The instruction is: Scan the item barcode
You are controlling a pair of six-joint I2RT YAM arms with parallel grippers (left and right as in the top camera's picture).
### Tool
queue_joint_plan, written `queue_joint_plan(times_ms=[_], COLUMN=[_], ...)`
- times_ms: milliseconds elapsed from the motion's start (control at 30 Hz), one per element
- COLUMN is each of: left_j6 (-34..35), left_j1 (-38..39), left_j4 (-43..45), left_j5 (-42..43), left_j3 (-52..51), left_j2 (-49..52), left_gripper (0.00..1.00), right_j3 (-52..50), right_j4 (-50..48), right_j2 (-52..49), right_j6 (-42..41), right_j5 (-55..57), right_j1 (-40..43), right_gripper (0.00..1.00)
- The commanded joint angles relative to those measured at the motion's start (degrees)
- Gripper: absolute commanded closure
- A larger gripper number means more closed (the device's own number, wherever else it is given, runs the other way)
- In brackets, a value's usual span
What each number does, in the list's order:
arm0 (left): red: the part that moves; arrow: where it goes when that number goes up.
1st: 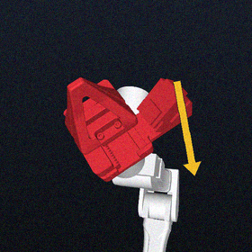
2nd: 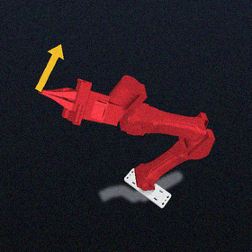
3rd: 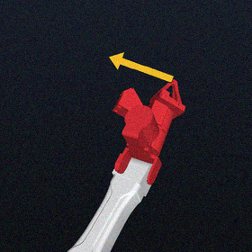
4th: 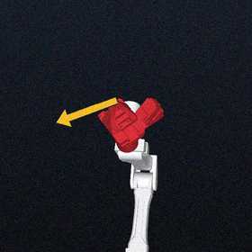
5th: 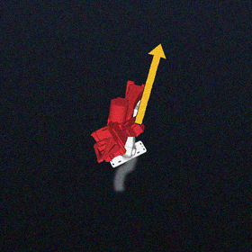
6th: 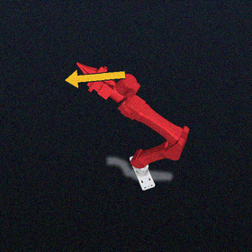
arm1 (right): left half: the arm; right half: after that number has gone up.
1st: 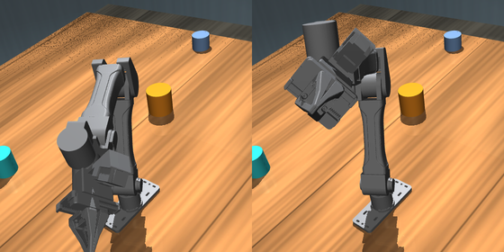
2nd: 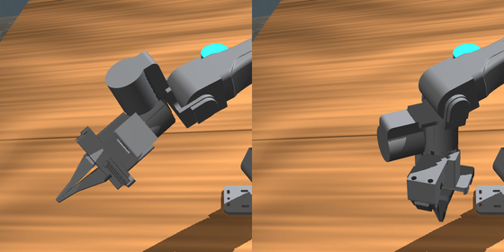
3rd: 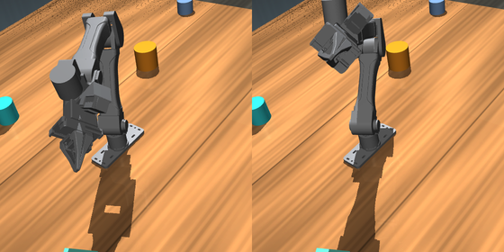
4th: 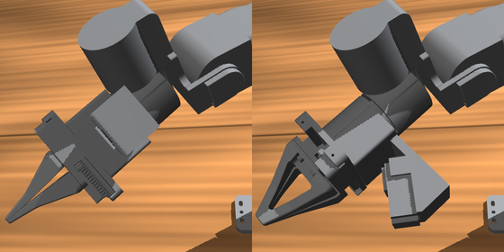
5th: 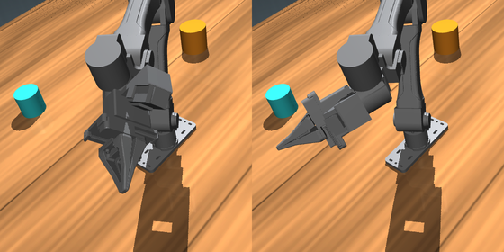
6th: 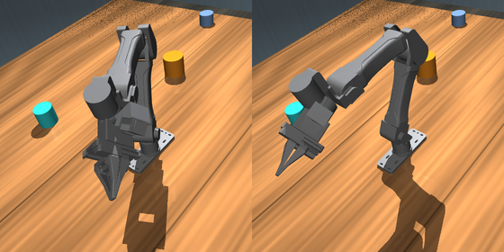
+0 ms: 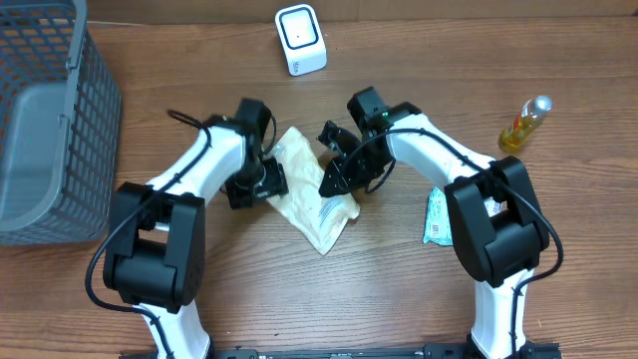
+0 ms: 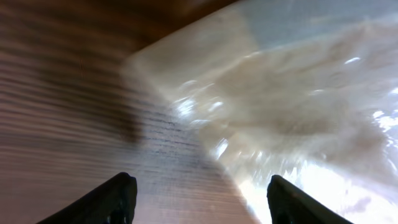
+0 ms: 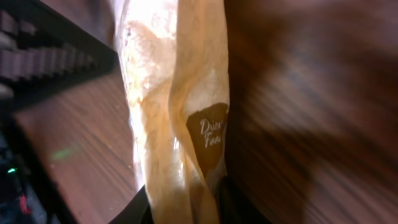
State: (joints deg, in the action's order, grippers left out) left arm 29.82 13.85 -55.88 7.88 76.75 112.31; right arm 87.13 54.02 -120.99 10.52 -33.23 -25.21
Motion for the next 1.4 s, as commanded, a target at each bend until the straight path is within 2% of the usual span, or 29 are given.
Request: queue_joint_plan(times_ms=[0,100,233,500,700,767,1067,1367], left_j6=[-1.6,-2.7,-2.8,-2.8,-2.8,-2.8,-2.8,-3.7], left_j1=[-2.2,-4.2,-6.8,-11.3,-11.7,-11.7,-11.7,-11.7], left_j4=[-3.8,-6.6,-6.7,-6.4,-5.0,-4.5,-4.3,-4.3], left_j5=[-0.8,-0.8,-0.9,-1.1,-3.1,-3.9,-6.4,-6.8], left_j3=[9.8,14.9,16.5,15.5,13.9,13.4,12.5,12.5], left_j2=[0.0,0.0,0.0,0.1,0.1,0.1,0.1,0.1], left_gripper=[0.25,0.19,0.14,0.13,0.13,0.10,0.10,0.10], right_j3=[5.7,8.2,9.7,9.6,9.6,9.6,6.5,1.6], right_j4=[3.2,7.1,11.8,14.7,14.6,14.7,10.4,9.6], right_j2=[5.5,7.2,9.2,9.8,9.8,9.8,9.7,9.7], right_j6=[0.3,0.2,-2.2,-12.6,-21.8,-23.2,-23.2,-23.2], right_j5=[10.9,19.8,32.8,51.7,66.1,70.1,67.0,76.1], right_j1=[-0.1,-0.2,-0.8,-4.0,-10.1,-12.5,-20.6,-19.9], right_gripper=[0.76,0.76,0.76,0.84,0.89,0.89,0.89,0.89])
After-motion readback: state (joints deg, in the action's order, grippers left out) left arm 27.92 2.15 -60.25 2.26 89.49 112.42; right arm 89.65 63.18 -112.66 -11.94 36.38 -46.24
